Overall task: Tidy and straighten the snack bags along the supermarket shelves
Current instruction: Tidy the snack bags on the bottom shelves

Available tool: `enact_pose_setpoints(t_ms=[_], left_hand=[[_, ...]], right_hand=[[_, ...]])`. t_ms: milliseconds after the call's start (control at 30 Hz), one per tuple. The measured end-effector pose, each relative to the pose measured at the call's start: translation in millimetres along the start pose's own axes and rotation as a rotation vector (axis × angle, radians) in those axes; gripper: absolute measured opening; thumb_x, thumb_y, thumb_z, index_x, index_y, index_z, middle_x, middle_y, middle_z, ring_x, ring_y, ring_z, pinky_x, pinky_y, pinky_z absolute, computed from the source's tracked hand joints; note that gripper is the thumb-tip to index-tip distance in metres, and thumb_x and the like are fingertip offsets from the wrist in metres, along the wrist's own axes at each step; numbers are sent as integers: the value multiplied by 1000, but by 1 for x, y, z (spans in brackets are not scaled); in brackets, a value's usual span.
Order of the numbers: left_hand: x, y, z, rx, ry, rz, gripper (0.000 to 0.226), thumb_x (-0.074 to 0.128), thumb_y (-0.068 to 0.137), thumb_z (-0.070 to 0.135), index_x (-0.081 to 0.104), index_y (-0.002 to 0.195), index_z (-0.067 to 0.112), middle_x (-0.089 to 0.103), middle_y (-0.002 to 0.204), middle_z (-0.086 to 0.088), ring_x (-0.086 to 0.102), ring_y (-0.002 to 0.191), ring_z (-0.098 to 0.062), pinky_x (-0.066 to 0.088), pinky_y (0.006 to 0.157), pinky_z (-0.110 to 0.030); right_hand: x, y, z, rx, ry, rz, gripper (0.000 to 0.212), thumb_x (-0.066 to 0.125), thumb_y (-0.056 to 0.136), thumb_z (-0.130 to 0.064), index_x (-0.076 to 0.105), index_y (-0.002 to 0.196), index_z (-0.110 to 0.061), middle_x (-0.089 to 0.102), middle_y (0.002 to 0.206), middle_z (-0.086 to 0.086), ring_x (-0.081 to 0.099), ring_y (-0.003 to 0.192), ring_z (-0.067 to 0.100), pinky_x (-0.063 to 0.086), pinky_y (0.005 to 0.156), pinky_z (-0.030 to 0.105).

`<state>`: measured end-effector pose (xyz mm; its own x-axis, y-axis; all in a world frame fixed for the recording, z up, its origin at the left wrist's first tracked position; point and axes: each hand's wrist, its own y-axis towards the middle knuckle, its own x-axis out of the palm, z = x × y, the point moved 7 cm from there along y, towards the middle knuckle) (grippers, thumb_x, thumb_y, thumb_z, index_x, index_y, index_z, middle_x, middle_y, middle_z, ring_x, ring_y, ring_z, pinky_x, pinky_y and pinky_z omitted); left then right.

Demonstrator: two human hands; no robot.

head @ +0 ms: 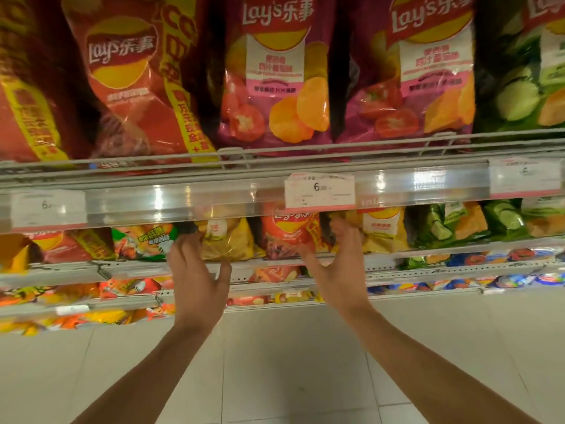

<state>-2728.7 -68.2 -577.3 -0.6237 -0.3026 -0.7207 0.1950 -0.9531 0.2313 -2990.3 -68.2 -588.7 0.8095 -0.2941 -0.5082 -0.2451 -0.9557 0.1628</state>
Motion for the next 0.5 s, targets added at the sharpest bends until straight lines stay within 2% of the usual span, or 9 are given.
enact_pose_setpoints(t_ms=[67,100,200,300,333,367,400,433,500], left_hand=[[-6,19,-15,-66,-94,-17,71,77,83,24,37,139,5,38,134,-14,40,120,-23,42,103,-38],[-5,29,-22,-114,-157,-67,75,78,81,31,37,139,7,42,133,-14,43,121,-25,42,104,-39],[6,55,-34,-203,-372,-259,81,85,67,47,45,133,18,60,125,-3,59,115,-16,51,98,-30],[24,76,-45,-249,-388,-393,67,88,63,35,57,119,16,70,113,-1,65,107,-11,53,85,-18],[30,82,-47,-262,-383,-433,58,87,67,25,59,116,12,69,114,-7,63,109,-15,54,82,-20],[34,86,-47,-299,-453,-470,44,81,73,15,61,111,7,68,113,-14,61,110,-21,56,80,-31],[41,88,-53,-410,-545,-507,31,77,76,14,64,103,5,69,105,-19,59,108,-30,53,78,-44],[42,90,-56,-435,-543,-534,23,78,76,20,65,90,7,70,90,-16,62,96,-31,50,72,-47],[43,93,-67,-500,-392,-496,35,88,66,40,61,73,20,66,71,2,63,71,-18,49,64,-35]], right_hand=[[27,9,-6,96,55,-81,106,81,73,-61,24,155,-27,36,149,-6,32,133,3,33,103,16],[38,14,-6,145,75,-95,114,85,67,-61,21,156,-30,35,150,-7,31,133,4,32,104,17],[57,27,1,248,55,-105,121,92,59,-57,21,153,-30,40,147,-2,40,137,18,42,113,41],[68,39,8,300,3,-131,123,94,56,-56,21,150,-27,43,146,2,44,137,24,44,113,50],[70,43,11,311,-8,-136,123,94,56,-56,21,150,-26,45,146,3,45,137,25,43,113,50],[71,46,13,321,-18,-140,122,95,56,-55,23,150,-25,47,145,4,46,137,26,42,114,51],[72,49,16,333,-25,-142,121,94,56,-55,25,150,-24,49,144,4,47,136,26,42,114,50],[72,52,17,343,-30,-141,118,93,56,-56,28,149,-24,52,143,3,49,136,26,42,114,50],[73,54,18,353,-31,-123,113,92,58,-57,31,147,-24,56,140,0,52,133,25,43,114,44]])
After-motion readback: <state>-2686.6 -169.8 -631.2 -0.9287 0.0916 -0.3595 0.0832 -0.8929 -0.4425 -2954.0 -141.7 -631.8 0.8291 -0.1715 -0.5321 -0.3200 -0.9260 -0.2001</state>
